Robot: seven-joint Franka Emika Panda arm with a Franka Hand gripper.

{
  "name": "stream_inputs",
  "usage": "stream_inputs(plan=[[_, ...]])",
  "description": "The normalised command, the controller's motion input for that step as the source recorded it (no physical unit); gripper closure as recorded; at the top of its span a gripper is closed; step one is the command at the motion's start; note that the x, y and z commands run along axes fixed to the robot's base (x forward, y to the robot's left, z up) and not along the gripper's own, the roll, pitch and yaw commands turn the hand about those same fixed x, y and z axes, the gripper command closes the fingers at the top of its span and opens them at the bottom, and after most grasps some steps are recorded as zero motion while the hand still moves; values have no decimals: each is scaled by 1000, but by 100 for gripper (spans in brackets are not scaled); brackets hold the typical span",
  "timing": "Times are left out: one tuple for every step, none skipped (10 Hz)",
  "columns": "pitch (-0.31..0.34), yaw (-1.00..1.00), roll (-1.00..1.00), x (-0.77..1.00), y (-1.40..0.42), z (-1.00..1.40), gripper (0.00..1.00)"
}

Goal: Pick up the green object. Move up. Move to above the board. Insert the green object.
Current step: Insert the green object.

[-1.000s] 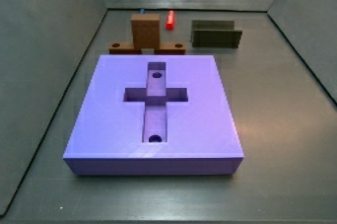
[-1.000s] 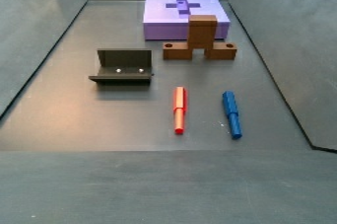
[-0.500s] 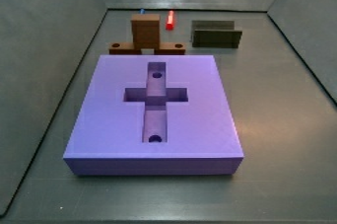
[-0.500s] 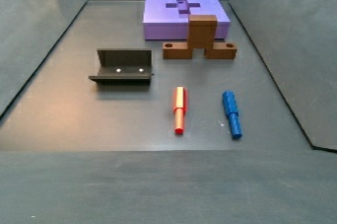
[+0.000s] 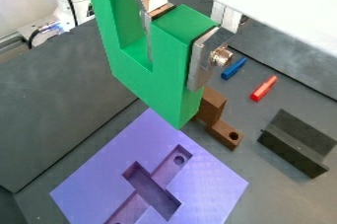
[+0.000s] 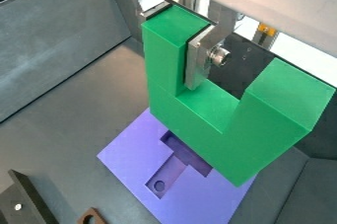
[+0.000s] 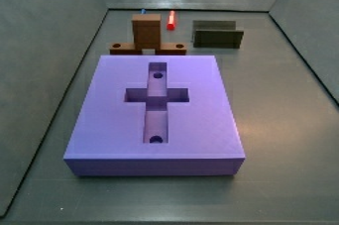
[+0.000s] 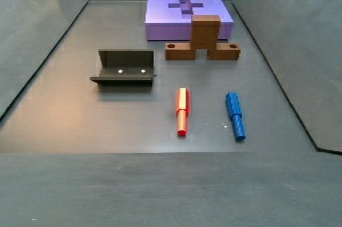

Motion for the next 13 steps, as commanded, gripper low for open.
stream_inputs(plan=[[-123, 0, 77, 0, -109, -1000, 100], [-110, 0, 0, 40, -160, -1000, 100], [-143, 9, -39, 177, -166, -946, 100], [-124, 0, 0, 260, -211, -1000, 100], [-69, 0, 84, 351, -246, -1000, 100], [-63, 89, 133, 391, -214, -957, 100], [-44, 143, 166, 403, -229, -894, 100], [-14, 126, 200, 414, -231, -840, 100], [-4, 106, 201, 371, -257, -846, 100], [-14, 51, 171, 97, -171, -857, 100], [0, 14, 96, 71, -114, -620, 100], [0, 0, 59, 0, -111, -563, 100], [-4, 94, 0, -77, -160, -529, 100]])
